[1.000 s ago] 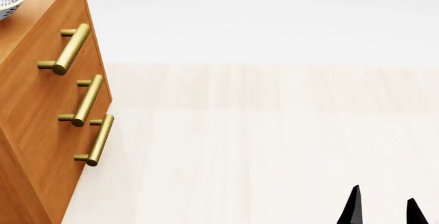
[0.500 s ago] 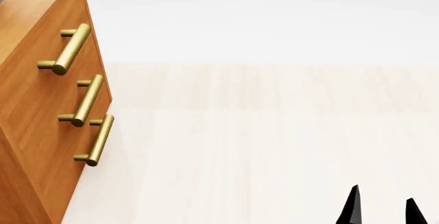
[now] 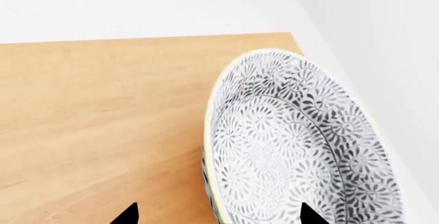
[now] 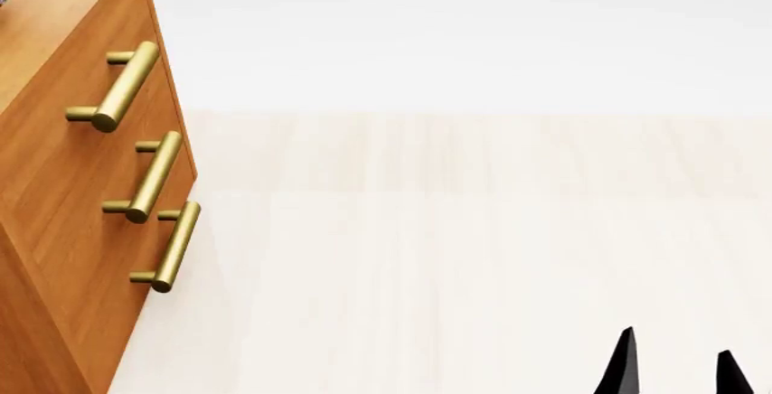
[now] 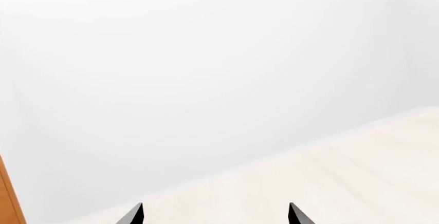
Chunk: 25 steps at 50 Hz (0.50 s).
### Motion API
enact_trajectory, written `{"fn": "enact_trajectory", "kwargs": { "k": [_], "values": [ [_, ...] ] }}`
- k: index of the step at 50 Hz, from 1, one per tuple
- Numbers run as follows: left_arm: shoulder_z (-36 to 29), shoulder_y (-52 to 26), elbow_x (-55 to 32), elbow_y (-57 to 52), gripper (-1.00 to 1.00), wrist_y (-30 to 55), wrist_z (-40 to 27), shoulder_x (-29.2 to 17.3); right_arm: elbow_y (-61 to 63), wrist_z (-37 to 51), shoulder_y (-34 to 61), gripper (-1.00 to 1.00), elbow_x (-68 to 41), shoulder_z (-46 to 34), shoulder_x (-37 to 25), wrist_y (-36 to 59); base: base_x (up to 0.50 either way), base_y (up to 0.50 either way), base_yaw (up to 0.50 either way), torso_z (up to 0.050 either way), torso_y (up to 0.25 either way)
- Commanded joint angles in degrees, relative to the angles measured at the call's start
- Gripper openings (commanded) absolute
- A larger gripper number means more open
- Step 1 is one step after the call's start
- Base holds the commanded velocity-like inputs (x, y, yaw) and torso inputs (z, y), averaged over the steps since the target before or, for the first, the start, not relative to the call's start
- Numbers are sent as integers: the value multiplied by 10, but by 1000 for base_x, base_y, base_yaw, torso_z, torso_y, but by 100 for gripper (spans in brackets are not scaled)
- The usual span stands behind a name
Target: Put the bowl on top of the cabinet.
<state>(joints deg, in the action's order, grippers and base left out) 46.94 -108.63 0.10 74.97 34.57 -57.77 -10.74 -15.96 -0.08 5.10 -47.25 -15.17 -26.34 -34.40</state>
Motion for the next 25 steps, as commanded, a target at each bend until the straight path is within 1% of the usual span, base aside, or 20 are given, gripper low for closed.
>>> {"fn": "enact_trajectory", "kwargs": {
  "k": [1, 13, 18, 19, 25],
  "values": [
    [-5, -12, 2, 0, 100, 5, -4, 2, 14, 0, -10, 100, -2, 3, -3, -4, 0, 0, 0, 0, 0],
    [-25, -31, 10, 0, 100, 16, -6, 5, 41, 0, -27, 100, 1, 5, -8, -11, 0, 0, 0, 0, 0],
    [-46, -55, 20, -1, 100, 28, -4, 15, 49, -2, -32, 100, 1, 5, -9, -13, 0, 0, 0, 0, 0],
    [-60, -63, 29, -1, 100, 34, 2, 20, 54, -2, -35, 100, 1, 6, -11, -14, 0, 0, 0, 0, 0],
    [-73, -69, 30, -2, 100, 38, -1, 25, 67, -4, -46, 100, 1, 8, -14, -19, 0, 0, 0, 0, 0]
  ]
}}
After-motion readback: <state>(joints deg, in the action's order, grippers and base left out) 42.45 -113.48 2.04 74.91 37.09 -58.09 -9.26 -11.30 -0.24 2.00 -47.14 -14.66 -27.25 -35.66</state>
